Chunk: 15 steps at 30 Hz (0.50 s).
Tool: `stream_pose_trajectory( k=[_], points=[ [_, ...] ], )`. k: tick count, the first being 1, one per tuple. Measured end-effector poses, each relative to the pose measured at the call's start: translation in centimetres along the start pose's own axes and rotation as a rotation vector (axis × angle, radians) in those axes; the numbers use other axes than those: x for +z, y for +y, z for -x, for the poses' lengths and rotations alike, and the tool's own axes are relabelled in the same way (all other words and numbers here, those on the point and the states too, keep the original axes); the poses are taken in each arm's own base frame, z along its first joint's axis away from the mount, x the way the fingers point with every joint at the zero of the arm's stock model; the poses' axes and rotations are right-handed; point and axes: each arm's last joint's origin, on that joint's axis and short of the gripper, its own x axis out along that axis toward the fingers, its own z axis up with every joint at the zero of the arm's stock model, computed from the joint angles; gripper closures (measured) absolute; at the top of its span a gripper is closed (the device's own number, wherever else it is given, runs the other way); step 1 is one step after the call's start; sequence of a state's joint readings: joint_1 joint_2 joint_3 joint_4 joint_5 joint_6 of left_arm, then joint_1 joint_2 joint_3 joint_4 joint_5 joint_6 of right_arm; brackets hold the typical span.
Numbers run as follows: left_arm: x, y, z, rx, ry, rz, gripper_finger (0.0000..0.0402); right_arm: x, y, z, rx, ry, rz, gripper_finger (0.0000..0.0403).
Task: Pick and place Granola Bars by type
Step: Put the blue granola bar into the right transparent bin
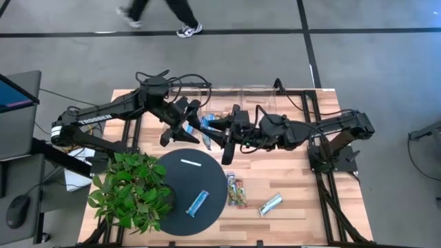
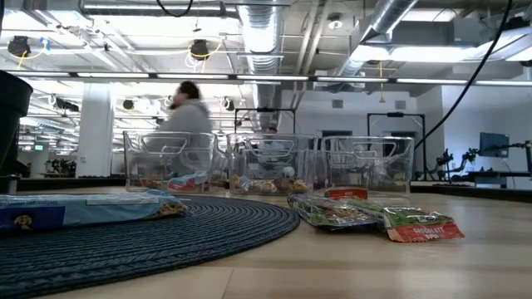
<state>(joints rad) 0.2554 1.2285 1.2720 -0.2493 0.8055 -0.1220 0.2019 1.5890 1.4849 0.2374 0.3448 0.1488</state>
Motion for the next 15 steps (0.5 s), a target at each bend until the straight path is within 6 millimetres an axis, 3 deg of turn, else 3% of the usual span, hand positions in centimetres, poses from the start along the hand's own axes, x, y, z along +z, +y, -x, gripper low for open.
stream_pose_trajectory(
  k=[15],
  points=[
    [0.7, -0.2, -0.1, -0.013, -0.052, -0.006, 0.0191, 0.8, -1.5, -0.6, 0.07, -0.055, 0.001, 0.029]
  ],
)
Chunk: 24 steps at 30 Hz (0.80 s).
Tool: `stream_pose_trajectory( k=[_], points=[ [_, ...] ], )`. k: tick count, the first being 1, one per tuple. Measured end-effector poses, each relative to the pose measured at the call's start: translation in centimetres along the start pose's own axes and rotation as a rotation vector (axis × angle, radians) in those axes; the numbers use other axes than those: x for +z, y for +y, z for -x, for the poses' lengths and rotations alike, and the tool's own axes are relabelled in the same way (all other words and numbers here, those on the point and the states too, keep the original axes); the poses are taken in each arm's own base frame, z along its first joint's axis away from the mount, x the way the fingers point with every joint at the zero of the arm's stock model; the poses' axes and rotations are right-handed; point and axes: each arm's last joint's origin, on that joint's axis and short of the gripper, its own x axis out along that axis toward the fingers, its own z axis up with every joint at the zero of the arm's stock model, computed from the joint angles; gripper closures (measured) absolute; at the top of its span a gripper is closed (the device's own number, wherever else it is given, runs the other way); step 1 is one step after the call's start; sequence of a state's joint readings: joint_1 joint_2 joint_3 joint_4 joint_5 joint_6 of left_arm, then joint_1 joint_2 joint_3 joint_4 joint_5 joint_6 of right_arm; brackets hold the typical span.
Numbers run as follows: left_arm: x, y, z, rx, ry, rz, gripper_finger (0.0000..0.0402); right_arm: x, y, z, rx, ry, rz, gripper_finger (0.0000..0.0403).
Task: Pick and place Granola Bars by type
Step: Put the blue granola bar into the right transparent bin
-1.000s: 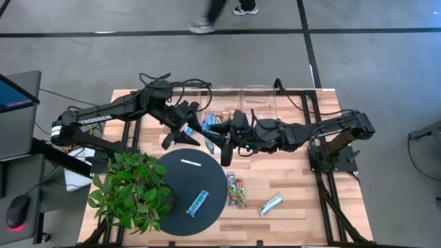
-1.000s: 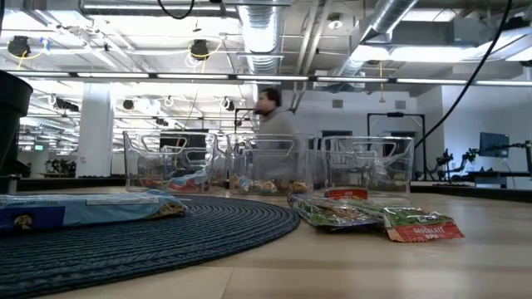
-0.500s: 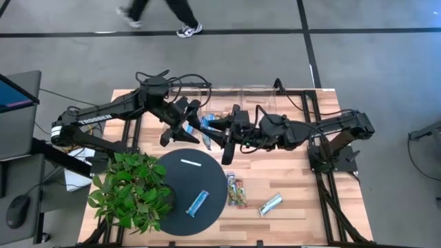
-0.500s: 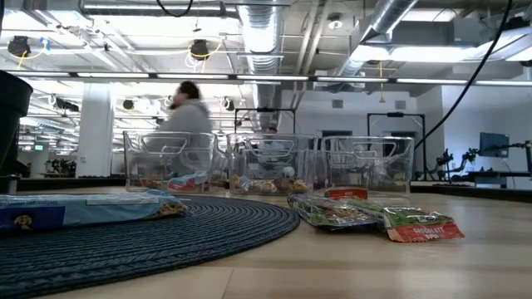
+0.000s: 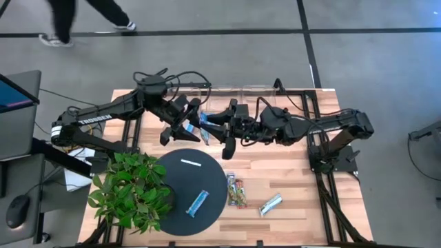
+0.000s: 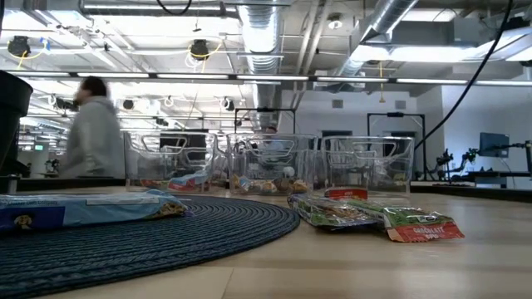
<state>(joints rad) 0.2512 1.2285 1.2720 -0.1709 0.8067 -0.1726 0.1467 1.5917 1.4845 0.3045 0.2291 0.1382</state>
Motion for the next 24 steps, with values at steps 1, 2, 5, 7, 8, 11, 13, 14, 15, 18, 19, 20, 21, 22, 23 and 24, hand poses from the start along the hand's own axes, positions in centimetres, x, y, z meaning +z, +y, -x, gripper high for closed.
stream_pose_trajectory(
  k=[1, 2, 5, 7, 8, 11, 13, 14, 15, 18, 19, 20, 21, 22, 23, 24],
  points=[
    [0.11, -0.02, 0.0, -0.001, -0.009, -0.004, 0.0191, -0.13, -0.01, -0.1, 0.0, 0.001, 0.0, 0.029],
    [0.2, -0.03, 0.0, -0.002, -0.015, -0.01, 0.0191, -0.34, -0.06, -0.23, -0.003, 0.005, 0.002, 0.029],
    [0.33, -0.06, 0.0, -0.004, -0.026, -0.019, 0.0191, -0.65, -0.23, -0.52, 0.0, 0.002, 0.006, 0.029],
    [0.3, -0.05, 0.0, -0.004, -0.024, -0.017, 0.0191, -0.5, -0.34, -0.55, 0.008, -0.008, 0.006, 0.029],
    [0.27, -0.05, 0.0, -0.003, -0.021, -0.014, 0.0191, -0.48, -0.4, -0.55, 0.007, -0.009, 0.007, 0.029],
    [0.26, -0.05, 0.0, -0.003, -0.02, -0.013, 0.0191, -0.51, -0.43, -0.56, 0.007, -0.005, 0.01, 0.029],
    [0.25, -0.04, 0.0, -0.003, -0.02, -0.013, 0.0192, -0.48, -0.43, -0.56, 0.007, -0.009, 0.013, 0.029],
    [0.25, -0.04, 0.0, -0.001, -0.02, -0.013, 0.0195, -0.46, -0.42, -0.56, 0.007, -0.011, 0.016, 0.029],
    [0.25, -0.04, 0.0, 0.0, -0.021, -0.013, 0.0199, -0.45, -0.42, -0.56, 0.008, -0.011, 0.015, 0.029],
    [0.25, -0.01, 0.0, 0.008, -0.022, -0.012, 0.022, -0.43, -0.51, -0.58, 0.006, -0.013, 0.016, 0.029],
    [0.25, 0.01, 0.0, 0.017, -0.023, -0.012, 0.023, -0.42, -0.57, -0.59, 0.004, -0.013, 0.015, 0.029],
    [0.26, 0.03, 0.0, 0.023, -0.024, -0.012, 0.0241, -0.43, -0.57, -0.59, 0.004, -0.013, 0.012, 0.029],
    [0.25, 0.04, 0.0, 0.024, -0.024, -0.011, 0.0252, -0.43, -0.57, -0.59, 0.004, -0.012, 0.01, 0.029],
    [0.26, 0.04, 0.0, 0.026, -0.024, -0.011, 0.0264, -0.44, -0.57, -0.59, 0.005, -0.011, 0.009, 0.029],
    [0.25, 0.04, 0.0, 0.027, -0.024, -0.011, 0.0276, -0.45, -0.58, -0.59, 0.004, -0.01, 0.009, 0.029],
    [0.24, 0.05, 0.0, 0.027, -0.023, -0.01, 0.0286, -0.47, -0.58, -0.59, 0.003, -0.009, 0.009, 0.029]
  ],
)
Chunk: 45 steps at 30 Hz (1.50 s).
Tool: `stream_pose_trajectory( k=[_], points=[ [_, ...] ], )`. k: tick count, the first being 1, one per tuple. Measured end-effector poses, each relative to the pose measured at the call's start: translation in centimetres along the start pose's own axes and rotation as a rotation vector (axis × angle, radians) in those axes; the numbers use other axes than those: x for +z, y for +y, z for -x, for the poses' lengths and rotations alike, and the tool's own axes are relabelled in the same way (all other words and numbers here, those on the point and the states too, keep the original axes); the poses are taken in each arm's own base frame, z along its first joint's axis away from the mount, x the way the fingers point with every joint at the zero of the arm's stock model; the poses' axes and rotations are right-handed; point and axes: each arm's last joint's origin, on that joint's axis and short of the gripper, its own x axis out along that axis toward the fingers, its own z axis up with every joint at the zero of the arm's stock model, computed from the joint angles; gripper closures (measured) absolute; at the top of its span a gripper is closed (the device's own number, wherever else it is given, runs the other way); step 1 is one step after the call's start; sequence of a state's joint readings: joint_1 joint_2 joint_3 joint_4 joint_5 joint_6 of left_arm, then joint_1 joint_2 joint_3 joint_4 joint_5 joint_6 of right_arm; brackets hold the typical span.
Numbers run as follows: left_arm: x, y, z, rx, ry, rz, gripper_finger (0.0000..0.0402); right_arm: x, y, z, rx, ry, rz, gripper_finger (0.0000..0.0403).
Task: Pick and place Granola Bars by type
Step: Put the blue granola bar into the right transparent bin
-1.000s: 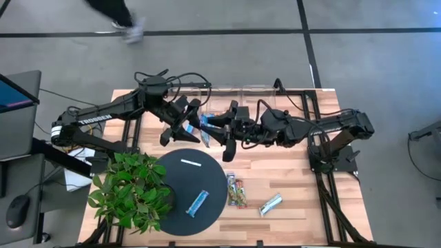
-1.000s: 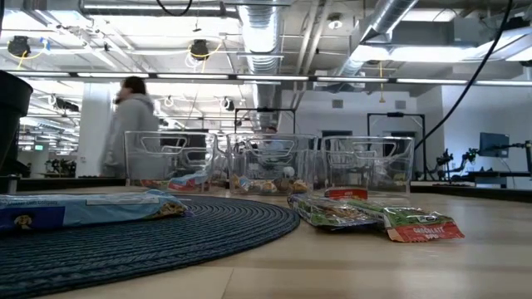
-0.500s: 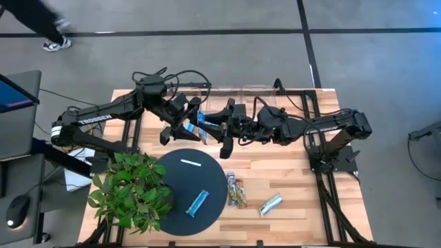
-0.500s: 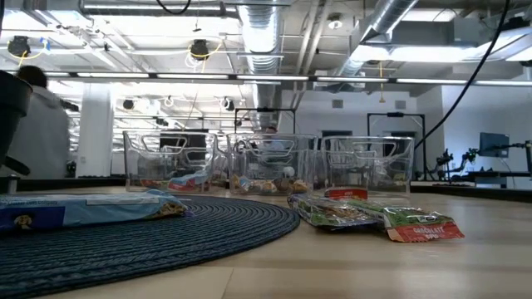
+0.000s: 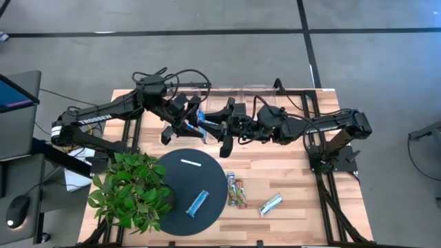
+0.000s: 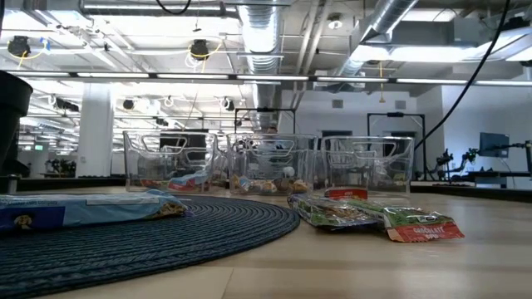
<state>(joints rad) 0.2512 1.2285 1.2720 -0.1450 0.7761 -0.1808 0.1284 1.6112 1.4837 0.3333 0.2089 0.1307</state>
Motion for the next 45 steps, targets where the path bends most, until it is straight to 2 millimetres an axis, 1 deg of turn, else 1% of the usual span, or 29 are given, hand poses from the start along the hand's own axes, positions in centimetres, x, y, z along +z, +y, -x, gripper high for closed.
stream_pose_trajectory(
  k=[4, 7, 14, 17, 22, 29, 33, 38, 41, 45],
  points=[
    [0.0, 0.0, 0.0, 0.005, 0.0, 0.001, 0.0323, 0.0, 0.0, 0.0, 0.0, 0.002, 0.0, 0.029],
    [0.0, 0.0, 0.0, 0.019, -0.003, 0.0, 0.034, 0.0, 0.1, 0.0, 0.0, 0.004, -0.018, 0.029],
    [0.0, 0.1, 0.0, 0.024, -0.004, 0.002, 0.0346, -0.1, 0.2, 0.0, 0.003, 0.006, -0.034, 0.0289],
    [0.0, 0.1, 0.0, 0.025, -0.003, 0.003, 0.0346, 0.0, 0.4, 0.1, 0.009, -0.003, -0.03, 0.0281],
    [-0.4, 0.3, 0.0, 0.075, 0.023, 0.033, 0.0347, 0.1, 0.5, 0.2, 0.0, -0.008, -0.032, 0.0242],
    [-0.9, 0.5, 0.1, 0.143, 0.056, 0.053, 0.0347, 0.1, 0.5, 0.3, -0.017, 0.006, -0.03, 0.0158],
    [-1.1, 0.7, 0.1, 0.206, 0.07, 0.066, 0.0347, 0.0, 0.5, 0.6, -0.111, 0.031, -0.029, 0.0134],
    [-1.3, 1.0, 0.2, 0.32, 0.074, 0.06, 0.0347, -0.4, 1.1, 1.3, -0.314, 0.072, -0.005, 0.0132],
    [-1.3, 1.2, 0.3, 0.396, 0.071, 0.042, 0.0347, -0.6, 1.3, 1.5, -0.359, 0.085, 0.007, 0.0132],
    [-1.2, 1.4, 0.4, 0.454, 0.06, 0.017, 0.0347, -0.8, 1.3, 1.4, -0.383, 0.083, 0.009, 0.0132]
  ],
)
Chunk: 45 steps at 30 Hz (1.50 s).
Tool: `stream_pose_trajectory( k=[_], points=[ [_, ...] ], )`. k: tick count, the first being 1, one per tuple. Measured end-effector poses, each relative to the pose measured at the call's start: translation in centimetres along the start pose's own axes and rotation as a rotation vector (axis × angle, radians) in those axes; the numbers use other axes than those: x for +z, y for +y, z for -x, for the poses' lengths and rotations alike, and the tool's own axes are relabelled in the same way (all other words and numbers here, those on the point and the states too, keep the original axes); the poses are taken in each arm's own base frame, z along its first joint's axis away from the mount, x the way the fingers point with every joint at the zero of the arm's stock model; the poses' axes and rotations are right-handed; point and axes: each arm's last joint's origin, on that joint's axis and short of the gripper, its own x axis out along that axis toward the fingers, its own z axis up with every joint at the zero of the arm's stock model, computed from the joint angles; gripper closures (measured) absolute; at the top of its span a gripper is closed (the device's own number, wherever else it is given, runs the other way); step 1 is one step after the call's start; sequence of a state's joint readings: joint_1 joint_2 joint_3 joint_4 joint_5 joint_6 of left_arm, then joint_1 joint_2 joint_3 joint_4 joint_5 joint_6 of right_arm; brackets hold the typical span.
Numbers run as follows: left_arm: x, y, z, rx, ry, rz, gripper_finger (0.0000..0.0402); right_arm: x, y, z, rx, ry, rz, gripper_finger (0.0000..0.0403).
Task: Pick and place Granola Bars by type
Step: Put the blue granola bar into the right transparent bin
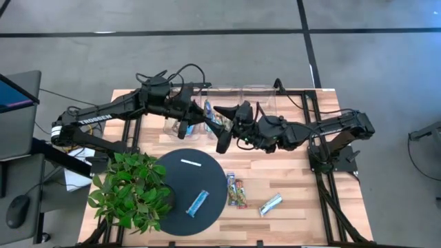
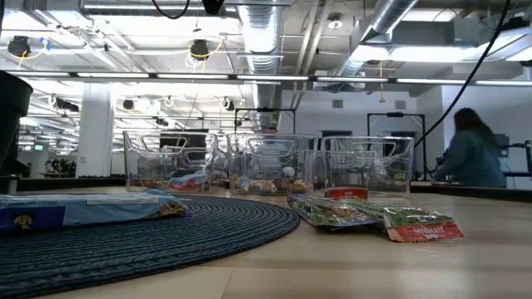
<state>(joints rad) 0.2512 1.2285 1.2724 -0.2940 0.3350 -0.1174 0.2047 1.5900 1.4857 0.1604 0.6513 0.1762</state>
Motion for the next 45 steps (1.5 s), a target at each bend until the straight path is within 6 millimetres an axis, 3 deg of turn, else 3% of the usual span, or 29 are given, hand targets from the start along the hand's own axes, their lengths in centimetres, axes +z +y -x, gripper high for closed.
stream_pose_trajectory(
  k=[11, 29, 36, 45],
  points=[
    [0.1, 0.1, 0.0, 0.033, -0.016, -0.02, 0.0347, -1.4, -0.5, -1.2, -0.123, 0.014, 0.038, 0.0141],
    [0.1, 0.2, 0.0, 0.066, -0.017, -0.047, 0.0347, -1.2, -1.0, -1.4, -0.142, 0.008, 0.08, 0.0342],
    [0.1, 0.2, 0.0, 0.085, -0.017, -0.046, 0.0347, -1.2, -1.0, -1.4, -0.143, 0.008, 0.082, 0.0373],
    [-0.1, 0.2, 0.0, 0.085, 0.006, -0.076, 0.0347, -1.3, -1.0, -1.4, -0.143, 0.011, 0.083, 0.0381]
  ],
)
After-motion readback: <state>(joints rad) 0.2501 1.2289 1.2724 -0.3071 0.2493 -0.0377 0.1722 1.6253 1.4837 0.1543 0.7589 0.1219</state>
